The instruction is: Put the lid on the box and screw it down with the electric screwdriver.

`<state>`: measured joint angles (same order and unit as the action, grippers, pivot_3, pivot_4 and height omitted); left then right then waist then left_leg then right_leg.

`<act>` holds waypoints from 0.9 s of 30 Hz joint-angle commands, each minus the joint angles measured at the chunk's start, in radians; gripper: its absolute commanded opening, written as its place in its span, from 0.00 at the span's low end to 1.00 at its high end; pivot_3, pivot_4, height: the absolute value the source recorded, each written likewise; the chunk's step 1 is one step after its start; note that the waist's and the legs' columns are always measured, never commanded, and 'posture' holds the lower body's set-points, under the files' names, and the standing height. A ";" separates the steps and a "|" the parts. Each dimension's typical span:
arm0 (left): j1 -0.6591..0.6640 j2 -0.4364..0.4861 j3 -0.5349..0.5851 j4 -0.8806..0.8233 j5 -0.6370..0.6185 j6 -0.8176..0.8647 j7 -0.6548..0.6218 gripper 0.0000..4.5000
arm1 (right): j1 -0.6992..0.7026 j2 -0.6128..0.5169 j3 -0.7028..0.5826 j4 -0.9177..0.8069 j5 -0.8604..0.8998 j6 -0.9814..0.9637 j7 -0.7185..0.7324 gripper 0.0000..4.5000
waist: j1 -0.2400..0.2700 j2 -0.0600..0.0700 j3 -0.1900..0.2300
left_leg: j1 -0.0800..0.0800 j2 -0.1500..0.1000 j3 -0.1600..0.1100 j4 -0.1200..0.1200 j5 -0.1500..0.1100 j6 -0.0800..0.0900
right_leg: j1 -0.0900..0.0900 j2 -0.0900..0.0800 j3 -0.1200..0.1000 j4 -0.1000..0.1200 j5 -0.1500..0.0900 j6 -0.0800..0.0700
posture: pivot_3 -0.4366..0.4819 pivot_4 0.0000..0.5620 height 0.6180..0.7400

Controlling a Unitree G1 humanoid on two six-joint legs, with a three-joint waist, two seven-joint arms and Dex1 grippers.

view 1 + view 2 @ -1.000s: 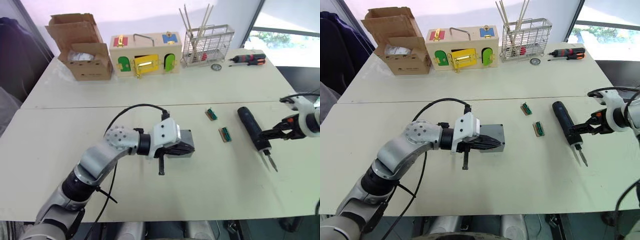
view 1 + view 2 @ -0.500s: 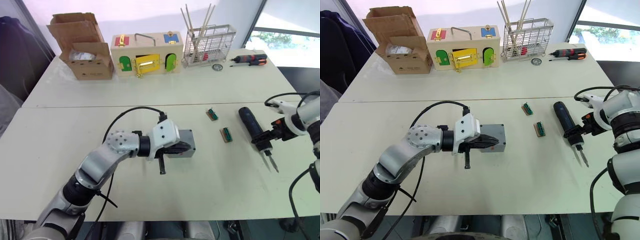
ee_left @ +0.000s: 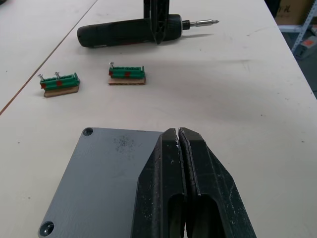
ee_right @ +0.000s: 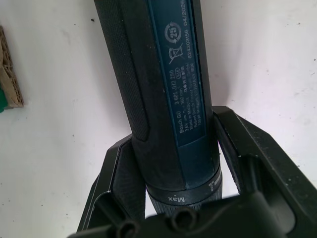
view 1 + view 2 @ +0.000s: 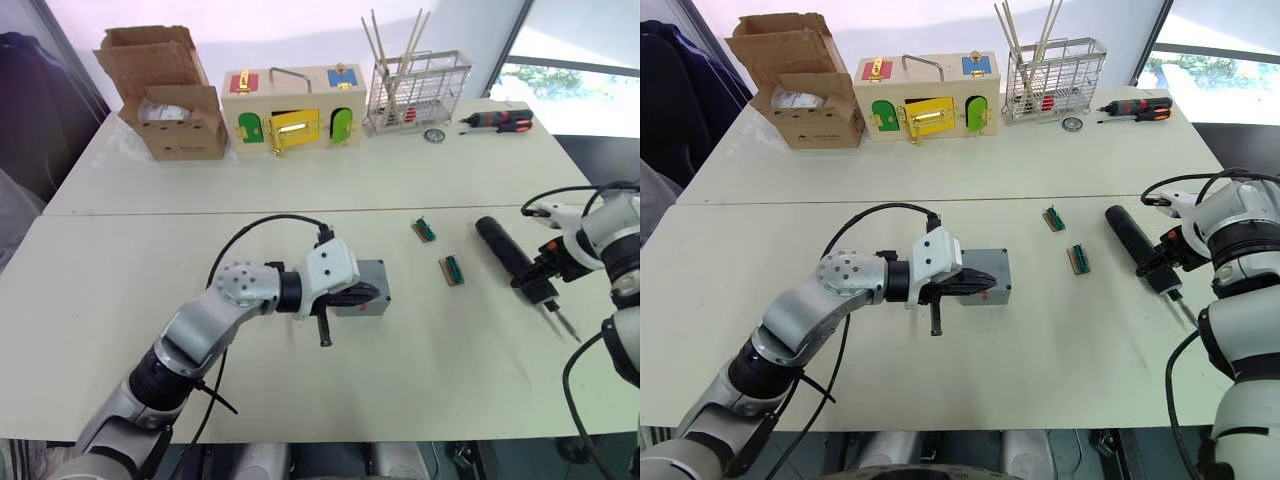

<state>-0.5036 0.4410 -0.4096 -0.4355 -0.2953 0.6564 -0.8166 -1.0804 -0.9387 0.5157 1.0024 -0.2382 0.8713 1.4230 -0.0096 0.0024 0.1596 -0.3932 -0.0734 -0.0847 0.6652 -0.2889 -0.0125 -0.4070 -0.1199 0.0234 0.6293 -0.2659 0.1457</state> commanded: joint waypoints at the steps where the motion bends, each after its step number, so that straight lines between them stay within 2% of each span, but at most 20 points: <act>1: 0.001 -0.002 0.007 -0.008 0.007 -0.029 0.002 0.00 | 0.041 0.009 0.005 0.030 -0.015 0.004 0.045 0.42 | 0.001 0.000 0.000 | 0.000 0.000 0.000 0.000 0.000 0.000 | 0.000 0.000 0.000 0.000 0.000 0.000 | 0.48 0.27 0.92; 7: -0.022 -0.002 0.008 0.046 0.014 -0.064 -0.027 0.00 | 0.006 0.004 -0.072 0.014 -0.003 0.000 0.000 0.42 | 0.001 -0.001 0.000 | 0.000 0.000 -0.001 0.000 0.000 0.000 | 0.000 0.000 0.000 0.000 0.000 0.000 | 0.48 0.27 0.92; 10: -0.045 -0.018 0.033 0.110 -0.014 -0.077 -0.058 0.00 | -0.089 -0.020 -0.173 0.006 0.027 -0.016 -0.091 0.42 | -0.002 0.001 0.000 | 0.000 0.000 0.000 0.000 0.000 -0.001 | 0.000 0.000 0.000 0.000 0.000 0.000 | 0.48 0.27 0.92; 12: -0.058 -0.021 0.060 0.152 -0.030 -0.086 -0.077 0.00 | -0.146 -0.033 -0.240 -0.023 0.061 0.010 -0.132 0.42 | -0.004 0.008 0.005 | -0.001 -0.001 0.002 0.000 0.001 -0.001 | -0.002 -0.001 0.002 0.001 0.000 0.000 | 0.48 0.27 0.92; 15: -0.097 -0.012 0.094 0.203 -0.045 -0.094 -0.111 0.00 | -0.185 -0.044 -0.425 -0.173 0.180 0.153 -0.197 0.42 | -0.006 0.011 0.006 | -0.006 -0.001 0.003 -0.001 0.001 -0.001 | -0.011 -0.001 0.003 0.004 0.000 0.000 | 0.48 0.27 0.92; 17: -0.118 -0.009 0.112 0.224 -0.052 -0.092 -0.124 0.00 | -0.123 -0.029 -0.561 -0.333 0.257 0.211 -0.257 0.42 | -0.003 0.010 0.006 | -0.017 0.000 0.003 0.000 0.003 -0.004 | -0.025 0.000 0.002 0.009 0.000 0.000 | 0.48 0.27 0.92; 19: -0.139 0.003 0.135 0.241 -0.064 -0.087 -0.143 0.00 | -0.034 0.063 -0.805 -0.566 0.344 0.293 -0.382 0.42 | -0.001 0.009 0.007 | -0.017 0.000 0.001 -0.001 0.003 -0.005 | -0.025 0.000 -0.001 0.011 0.000 0.000 | 0.48 0.27 0.92; 21: -0.159 0.030 0.150 0.258 -0.067 -0.080 -0.167 0.00 | 0.082 0.296 -1.094 -0.931 0.475 0.227 -0.529 0.42 | -0.004 0.007 0.007 | -0.017 0.001 0.001 0.000 0.003 -0.005 | -0.025 -0.001 -0.001 0.013 0.000 0.000 | 0.48 0.27 0.92; 23: -0.170 0.065 0.156 0.264 -0.066 -0.073 -0.197 0.00 | 0.157 0.507 -1.234 -1.196 0.541 0.208 -0.686 0.42 | -0.004 0.008 0.007 | -0.017 0.001 0.003 0.002 0.004 -0.006 | -0.027 -0.001 0.001 0.018 0.000 0.000 | 0.48 0.27 0.92; 26: -0.176 0.099 0.155 0.254 -0.074 -0.049 -0.220 0.00 | 0.203 0.673 -1.257 -1.357 0.588 0.250 -0.845 0.42 | 0.006 0.008 0.007 | -0.017 0.000 0.001 0.002 0.005 -0.008 | -0.028 -0.002 0.000 0.021 0.000 0.000 | 0.48 0.27 0.92; 27: -0.172 0.108 0.152 0.250 -0.073 -0.042 -0.222 0.00 | 0.199 0.721 -1.289 -1.391 0.670 0.270 -0.854 0.42 | 0.009 0.008 0.007 | -0.017 -0.001 0.000 0.002 0.006 -0.008 | -0.027 -0.002 0.000 0.022 0.000 0.000 | 0.48 0.27 0.92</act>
<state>-0.6645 0.5434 -0.2831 -0.1584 -0.3566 0.6069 -1.0276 -0.8543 -0.2280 -0.7163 -0.2757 0.3373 1.1444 0.6109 -0.0009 0.0105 0.1665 -0.4102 -0.0753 -0.0848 0.6679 -0.2833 -0.0207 -0.4338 -0.1223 0.0238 0.6509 -0.2656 0.1455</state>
